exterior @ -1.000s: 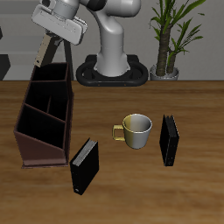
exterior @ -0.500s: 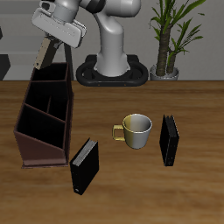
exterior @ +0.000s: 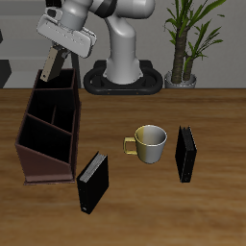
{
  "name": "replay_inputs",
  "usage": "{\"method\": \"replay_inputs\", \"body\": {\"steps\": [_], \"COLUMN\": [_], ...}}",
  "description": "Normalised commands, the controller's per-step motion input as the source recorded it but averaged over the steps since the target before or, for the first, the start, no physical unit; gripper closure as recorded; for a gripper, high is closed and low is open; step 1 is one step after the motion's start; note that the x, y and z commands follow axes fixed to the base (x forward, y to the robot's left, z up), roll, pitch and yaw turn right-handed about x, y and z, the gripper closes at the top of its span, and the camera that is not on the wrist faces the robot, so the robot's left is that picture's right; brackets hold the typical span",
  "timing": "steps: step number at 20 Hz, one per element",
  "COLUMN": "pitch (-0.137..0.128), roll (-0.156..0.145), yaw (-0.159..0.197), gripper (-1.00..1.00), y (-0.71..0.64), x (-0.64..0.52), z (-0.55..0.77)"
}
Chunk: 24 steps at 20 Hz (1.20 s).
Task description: Place the yellow book into the right desk caddy's right compartment
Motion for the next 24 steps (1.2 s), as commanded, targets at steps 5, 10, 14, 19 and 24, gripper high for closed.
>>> {"method": "replay_inputs", "body": {"steps": [5,10,14,19,24], "pitch": [0.018,0.053,0.021,0.049,0.051], "roll": [0.019,-0.007,-0.007,-0.004,0.009], "yaw": [-0.01,-0.025,-0.016,-0.016,-0.011], "gripper": [1.0,1.0,1.0,1.0,1.0], "y": [0.09,-0.04,-0.04,-0.03,0.02], "x": [-0.01,0.08,0.07,0.13,0.08], "z": [-0.16,-0.34,-0.2,-0.27,-0.26]}}
